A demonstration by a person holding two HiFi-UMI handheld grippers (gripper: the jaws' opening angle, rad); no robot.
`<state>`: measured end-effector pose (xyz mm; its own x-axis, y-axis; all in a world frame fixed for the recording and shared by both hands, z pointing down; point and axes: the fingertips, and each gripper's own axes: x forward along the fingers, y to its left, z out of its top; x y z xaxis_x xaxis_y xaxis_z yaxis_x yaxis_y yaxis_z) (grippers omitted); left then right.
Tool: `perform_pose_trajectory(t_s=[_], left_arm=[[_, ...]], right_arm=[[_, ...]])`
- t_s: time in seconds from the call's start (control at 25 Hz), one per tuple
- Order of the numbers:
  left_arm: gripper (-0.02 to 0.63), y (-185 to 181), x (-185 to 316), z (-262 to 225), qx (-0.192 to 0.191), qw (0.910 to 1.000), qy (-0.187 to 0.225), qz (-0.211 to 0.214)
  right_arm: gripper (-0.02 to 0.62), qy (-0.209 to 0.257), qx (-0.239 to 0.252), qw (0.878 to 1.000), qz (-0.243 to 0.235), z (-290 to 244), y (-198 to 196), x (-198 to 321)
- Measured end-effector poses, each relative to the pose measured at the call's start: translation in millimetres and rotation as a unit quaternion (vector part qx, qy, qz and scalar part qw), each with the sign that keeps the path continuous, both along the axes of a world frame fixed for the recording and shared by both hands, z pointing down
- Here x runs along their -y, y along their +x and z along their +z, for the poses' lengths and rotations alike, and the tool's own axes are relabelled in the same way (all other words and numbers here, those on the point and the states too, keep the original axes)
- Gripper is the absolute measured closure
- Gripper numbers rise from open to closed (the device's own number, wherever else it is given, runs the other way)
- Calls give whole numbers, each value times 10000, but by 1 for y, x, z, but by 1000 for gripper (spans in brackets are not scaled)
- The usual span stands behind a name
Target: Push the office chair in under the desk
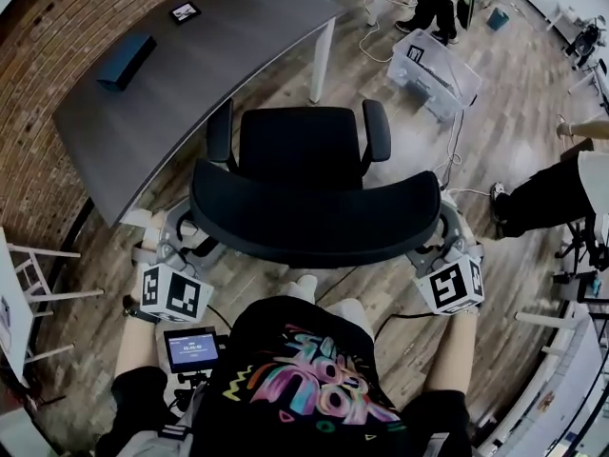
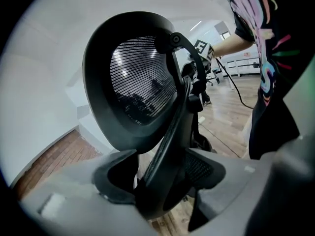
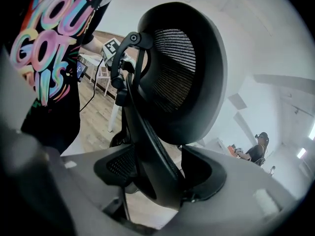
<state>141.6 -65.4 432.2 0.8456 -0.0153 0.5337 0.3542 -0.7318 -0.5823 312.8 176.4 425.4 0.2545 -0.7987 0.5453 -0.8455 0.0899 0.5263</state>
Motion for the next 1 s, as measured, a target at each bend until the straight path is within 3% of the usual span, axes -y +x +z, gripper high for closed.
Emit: perform_pose_trajectory(t_s=[0.4,0.76,1.0], left_arm=[[302,15,-36,0,29,9965,5,-833],[302,34,-80,2,-30,9853,93,-1708],[302,45,-98,7,14,9803,277,-1955]], right_arm=[[298,123,4,9970,-766,2,46,-9],[298,155,-16,9871,-1593,2,98,-17],[298,232,11,9783,-2057,1,125,-16]])
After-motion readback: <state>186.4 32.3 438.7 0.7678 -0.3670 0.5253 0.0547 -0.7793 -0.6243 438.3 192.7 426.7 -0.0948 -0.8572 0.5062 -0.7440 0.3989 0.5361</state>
